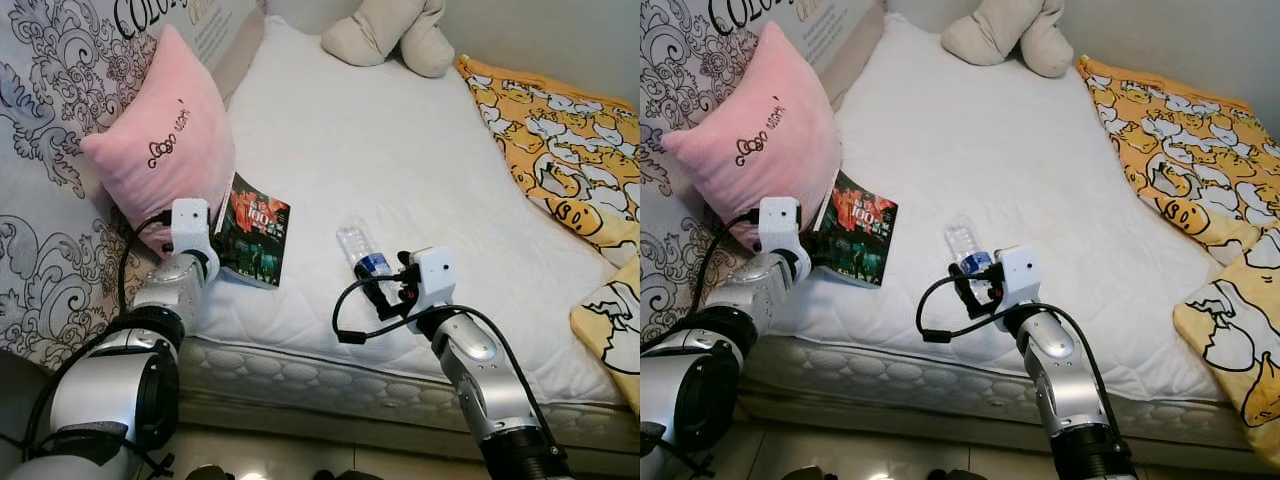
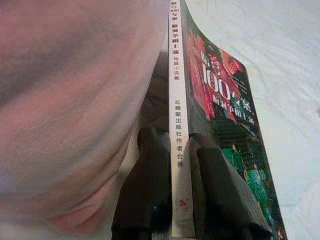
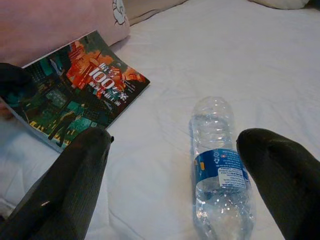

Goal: Clean up the room

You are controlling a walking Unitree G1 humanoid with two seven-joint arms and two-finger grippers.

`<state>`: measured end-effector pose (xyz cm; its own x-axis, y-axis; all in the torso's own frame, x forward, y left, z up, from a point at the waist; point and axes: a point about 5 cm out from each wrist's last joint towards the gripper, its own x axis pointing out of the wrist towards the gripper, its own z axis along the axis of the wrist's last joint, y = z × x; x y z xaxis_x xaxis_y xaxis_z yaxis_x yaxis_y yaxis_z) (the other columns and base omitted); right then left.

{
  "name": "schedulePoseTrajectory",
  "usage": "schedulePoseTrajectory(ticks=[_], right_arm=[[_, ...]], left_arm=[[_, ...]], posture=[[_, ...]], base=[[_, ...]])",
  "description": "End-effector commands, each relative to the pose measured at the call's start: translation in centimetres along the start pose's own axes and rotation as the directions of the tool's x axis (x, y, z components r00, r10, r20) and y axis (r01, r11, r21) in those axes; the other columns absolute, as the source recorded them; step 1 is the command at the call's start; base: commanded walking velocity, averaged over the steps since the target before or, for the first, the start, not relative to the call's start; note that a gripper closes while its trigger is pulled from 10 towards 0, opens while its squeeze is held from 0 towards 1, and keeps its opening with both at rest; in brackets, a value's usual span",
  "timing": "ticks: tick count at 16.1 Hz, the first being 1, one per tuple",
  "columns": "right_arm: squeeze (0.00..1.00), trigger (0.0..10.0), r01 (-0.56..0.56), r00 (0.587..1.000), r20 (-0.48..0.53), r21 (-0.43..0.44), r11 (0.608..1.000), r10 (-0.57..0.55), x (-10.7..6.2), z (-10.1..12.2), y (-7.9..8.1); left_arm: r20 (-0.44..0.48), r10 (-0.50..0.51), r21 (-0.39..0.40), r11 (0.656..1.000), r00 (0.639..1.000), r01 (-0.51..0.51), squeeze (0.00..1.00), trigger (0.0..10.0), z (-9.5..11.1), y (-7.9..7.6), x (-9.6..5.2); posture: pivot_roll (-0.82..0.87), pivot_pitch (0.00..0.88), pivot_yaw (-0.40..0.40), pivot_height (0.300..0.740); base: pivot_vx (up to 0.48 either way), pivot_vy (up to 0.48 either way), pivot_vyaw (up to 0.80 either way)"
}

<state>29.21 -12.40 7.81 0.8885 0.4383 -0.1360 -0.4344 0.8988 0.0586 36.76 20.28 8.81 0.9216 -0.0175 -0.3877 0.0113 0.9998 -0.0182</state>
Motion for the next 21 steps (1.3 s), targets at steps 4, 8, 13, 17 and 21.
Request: schedulePoseTrajectory(ticks=[4,8,13,17,21], right_arm=[[0.65,10.0,0.031,0.999,-0.012,0.001,1.000,-0.031,-0.7,-0.2,-0.5],[0.65,10.0,0.030,0.999,-0.014,0.005,1.000,-0.030,-0.7,-0.4,-0.4],[0.65,10.0,0.069,0.998,0.012,0.000,0.998,-0.069,-0.7,0.0,-0.8],[0.65,10.0,0.197,0.975,0.100,0.015,0.980,-0.197,-1.7,0.9,-1.9],[0.00,10.0,0.247,0.963,0.114,-0.005,0.969,-0.245,-1.8,1.1,-2.7]], left_arm=[[0.025,-0.014,0.130,0.991,1.000,0.011,1.00,10.0,1.1,-0.7,0.2],[0.036,0.030,0.197,0.980,0.999,-0.037,1.00,10.0,1.6,-0.4,0.3],[0.209,0.031,0.388,0.915,0.977,-0.112,1.00,10.0,5.7,0.5,0.0],[0.418,-0.016,0.259,0.960,0.908,-0.103,1.00,10.0,6.5,0.5,-2.0],[0.519,-0.028,0.132,0.990,0.855,-0.047,1.00,10.0,3.6,-3.6,-6.2]], posture=[[-0.03,0.032,-0.188,0.740],[-0.03,0.024,-0.182,0.740],[-0.02,0.000,-0.152,0.740],[0.00,0.000,-0.106,0.740],[0.03,0.000,-0.088,0.740]], base=[[0.000,0.000,0.00],[0.000,0.000,0.00],[0.000,0.000,0.00],[0.000,0.000,0.00],[0.000,0.000,0.00]])
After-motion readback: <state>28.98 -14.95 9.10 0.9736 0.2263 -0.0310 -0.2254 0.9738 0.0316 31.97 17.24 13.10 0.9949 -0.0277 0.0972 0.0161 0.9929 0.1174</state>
